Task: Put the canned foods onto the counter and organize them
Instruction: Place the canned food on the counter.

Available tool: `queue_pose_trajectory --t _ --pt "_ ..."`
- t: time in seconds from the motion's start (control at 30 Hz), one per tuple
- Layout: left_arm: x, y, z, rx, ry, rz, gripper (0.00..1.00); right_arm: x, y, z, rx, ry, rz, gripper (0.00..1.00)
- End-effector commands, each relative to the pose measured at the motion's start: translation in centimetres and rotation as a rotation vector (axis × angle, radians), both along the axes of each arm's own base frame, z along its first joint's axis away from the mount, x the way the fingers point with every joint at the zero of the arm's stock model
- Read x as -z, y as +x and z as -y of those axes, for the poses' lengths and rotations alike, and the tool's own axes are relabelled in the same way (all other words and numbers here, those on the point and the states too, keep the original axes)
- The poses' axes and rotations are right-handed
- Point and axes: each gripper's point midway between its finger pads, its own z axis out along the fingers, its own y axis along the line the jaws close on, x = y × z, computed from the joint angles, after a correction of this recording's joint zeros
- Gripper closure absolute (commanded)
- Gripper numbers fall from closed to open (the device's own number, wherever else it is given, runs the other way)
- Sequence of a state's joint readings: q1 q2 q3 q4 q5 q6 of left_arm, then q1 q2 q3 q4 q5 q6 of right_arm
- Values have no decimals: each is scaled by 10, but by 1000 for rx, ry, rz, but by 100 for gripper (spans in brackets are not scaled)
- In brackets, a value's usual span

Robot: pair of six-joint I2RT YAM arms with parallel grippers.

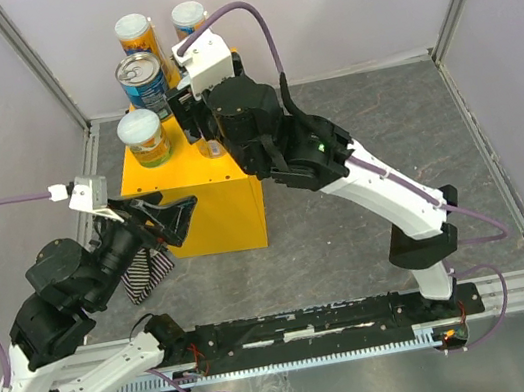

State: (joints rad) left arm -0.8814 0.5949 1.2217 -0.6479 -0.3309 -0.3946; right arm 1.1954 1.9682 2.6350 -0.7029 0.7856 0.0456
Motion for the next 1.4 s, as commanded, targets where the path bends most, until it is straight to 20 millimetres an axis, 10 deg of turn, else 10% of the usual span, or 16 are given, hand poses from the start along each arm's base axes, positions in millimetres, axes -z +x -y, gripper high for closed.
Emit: queue_pose_trajectory --t 0.0,0.83,1.37 --pt "-11 3 0 -3 6 56 9 -40 -3 10 -10 146 44 98" --pt "-7 9 7 2 25 63 8 -25 2 9 -28 135 -12 97" --pt "-7 10 7 0 30 64 8 -16 7 7 -26 127 -34 74"
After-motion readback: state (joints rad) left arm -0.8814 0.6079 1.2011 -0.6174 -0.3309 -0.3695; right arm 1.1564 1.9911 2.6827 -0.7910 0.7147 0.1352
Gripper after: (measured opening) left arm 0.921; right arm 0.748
